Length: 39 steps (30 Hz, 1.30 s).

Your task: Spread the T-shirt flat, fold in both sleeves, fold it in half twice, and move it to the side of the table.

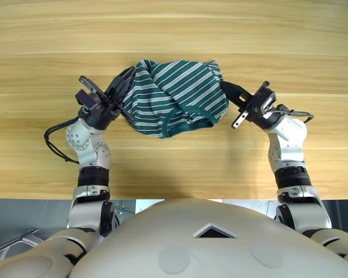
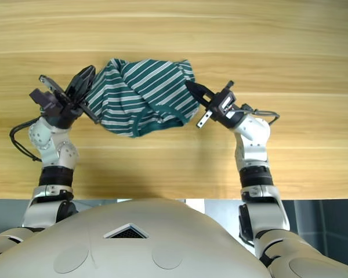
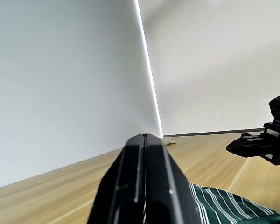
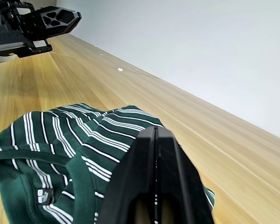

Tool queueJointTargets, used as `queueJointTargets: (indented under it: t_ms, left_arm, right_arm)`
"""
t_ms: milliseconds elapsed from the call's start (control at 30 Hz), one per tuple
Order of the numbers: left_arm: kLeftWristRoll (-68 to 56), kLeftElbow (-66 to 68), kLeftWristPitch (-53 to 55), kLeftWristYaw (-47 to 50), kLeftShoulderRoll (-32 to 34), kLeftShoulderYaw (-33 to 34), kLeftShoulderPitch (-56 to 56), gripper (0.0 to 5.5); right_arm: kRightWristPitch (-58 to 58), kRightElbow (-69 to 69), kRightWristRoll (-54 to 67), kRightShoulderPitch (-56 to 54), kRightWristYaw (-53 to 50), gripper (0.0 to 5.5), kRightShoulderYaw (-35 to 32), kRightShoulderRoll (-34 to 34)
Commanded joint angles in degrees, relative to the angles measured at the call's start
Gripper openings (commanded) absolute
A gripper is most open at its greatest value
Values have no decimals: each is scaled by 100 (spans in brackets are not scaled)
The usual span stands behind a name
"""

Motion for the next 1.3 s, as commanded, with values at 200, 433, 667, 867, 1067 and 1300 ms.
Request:
queueJointTargets:
  t_ms: [200,433,667,867,1067,1300]
  left_arm:
    - [446,-157,-32,-431,342,-483,267,36]
    - [506,-1236,242,-1129,1037,-1187,1099,153]
    - [1457,-1336,-45,-692,1449,-1329,1359,255]
    - [3047,-529,-515,357,1590,-1402,1056,350]
    - [4600,98,-816,1648,1873,-1544,799,440]
    - [5295,327,-852,2489,2176,-1919,677,538]
  right_arm:
    - [-30,8,-387,146,196,36,245,-386]
    - [-33,-127,-945,393,244,162,354,-1047]
    - [9,-67,-2489,314,-784,238,341,-1720]
    - [114,297,-3456,35,-1676,238,651,-1653]
    - [202,436,-3926,-178,-2019,238,1208,-1439]
    - [116,349,-3855,-169,-2030,238,1560,-1385]
